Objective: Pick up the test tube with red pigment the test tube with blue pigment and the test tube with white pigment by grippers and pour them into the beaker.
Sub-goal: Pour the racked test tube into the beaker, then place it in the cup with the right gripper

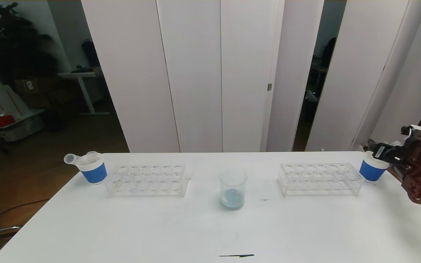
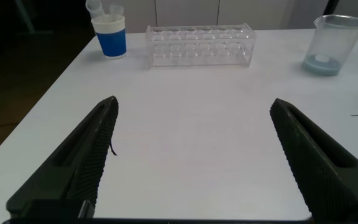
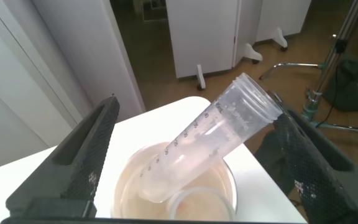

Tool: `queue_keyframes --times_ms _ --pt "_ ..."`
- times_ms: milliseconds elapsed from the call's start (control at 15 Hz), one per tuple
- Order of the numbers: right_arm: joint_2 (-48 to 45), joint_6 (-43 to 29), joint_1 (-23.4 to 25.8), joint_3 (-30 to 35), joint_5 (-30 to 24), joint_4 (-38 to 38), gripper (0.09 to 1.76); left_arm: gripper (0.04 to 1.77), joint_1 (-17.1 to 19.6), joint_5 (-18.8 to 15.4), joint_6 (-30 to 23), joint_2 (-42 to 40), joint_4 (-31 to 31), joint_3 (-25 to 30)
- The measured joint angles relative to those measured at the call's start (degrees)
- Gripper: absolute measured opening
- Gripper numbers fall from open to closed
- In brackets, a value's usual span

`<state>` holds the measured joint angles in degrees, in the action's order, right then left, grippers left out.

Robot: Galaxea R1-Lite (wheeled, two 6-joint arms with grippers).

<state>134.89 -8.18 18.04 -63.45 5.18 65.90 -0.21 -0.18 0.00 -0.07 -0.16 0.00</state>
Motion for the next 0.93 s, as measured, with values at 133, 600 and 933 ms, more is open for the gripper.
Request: queue_keyframes --times_ms 133,600,933 --pt "-0.6 1.1 -0.4 -0.4 -0.1 0.2 1.75 1.75 0.0 0.0 0.0 0.0 0.0 0.0" --pt "-2.5 2.1 -2.4 0.0 -0.5 1.0 1.75 1.75 0.0 0.0 0.0 0.0 0.0 0.0" --pt "-4.5 1.7 -4.6 3.9 -0.3 0.8 1.75 1.75 0.0 0.0 0.0 0.0 0.0 0.0"
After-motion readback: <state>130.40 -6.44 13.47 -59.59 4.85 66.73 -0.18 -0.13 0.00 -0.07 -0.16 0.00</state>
